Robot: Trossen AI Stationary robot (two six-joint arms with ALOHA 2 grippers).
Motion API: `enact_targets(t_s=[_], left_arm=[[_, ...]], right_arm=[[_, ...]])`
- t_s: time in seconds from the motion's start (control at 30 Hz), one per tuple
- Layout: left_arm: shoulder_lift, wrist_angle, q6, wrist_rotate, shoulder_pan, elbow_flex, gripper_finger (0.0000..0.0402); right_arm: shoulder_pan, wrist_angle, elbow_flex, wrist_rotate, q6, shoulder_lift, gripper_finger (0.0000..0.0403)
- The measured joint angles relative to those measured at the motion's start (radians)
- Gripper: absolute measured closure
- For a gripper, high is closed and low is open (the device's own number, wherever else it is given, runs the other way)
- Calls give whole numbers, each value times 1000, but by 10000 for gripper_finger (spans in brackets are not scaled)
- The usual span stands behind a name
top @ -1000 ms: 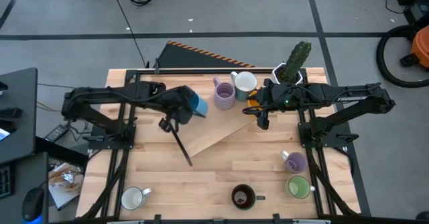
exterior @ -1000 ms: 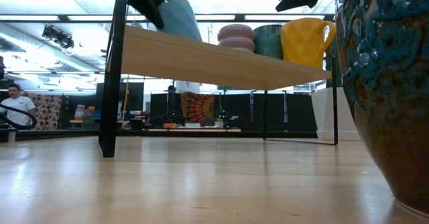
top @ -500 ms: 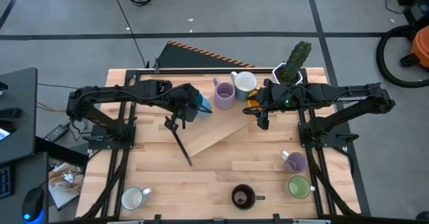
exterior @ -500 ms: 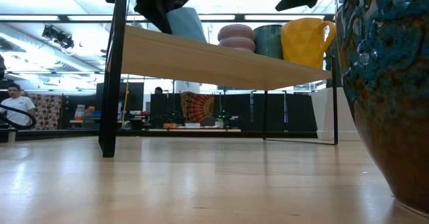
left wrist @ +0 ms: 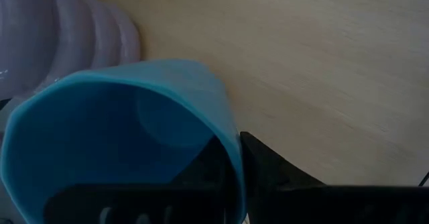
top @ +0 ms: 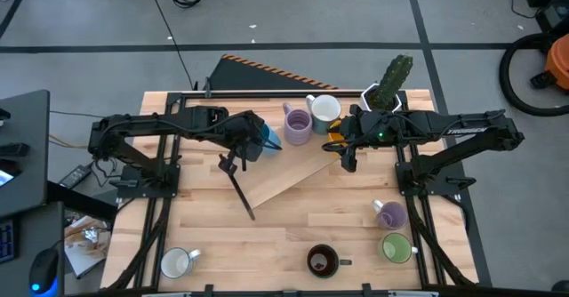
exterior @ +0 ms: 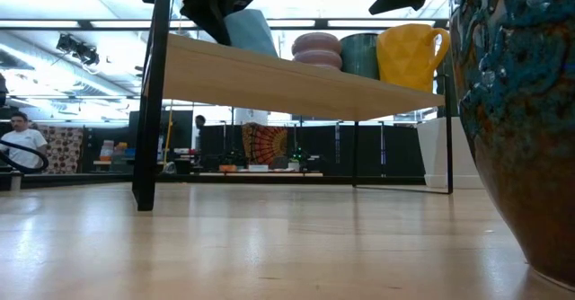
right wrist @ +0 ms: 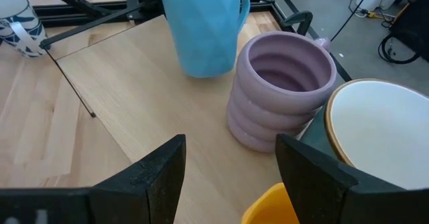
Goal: Place coffee mugs
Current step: Put the blue mug on the shelf
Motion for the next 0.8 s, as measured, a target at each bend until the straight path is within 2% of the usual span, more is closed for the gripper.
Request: enact_targets(t_s=[0.8], left_arm=[[0, 0, -1, 10, 0, 0, 363]], right_arm=[[0, 0, 0, 0, -2, 0, 167]])
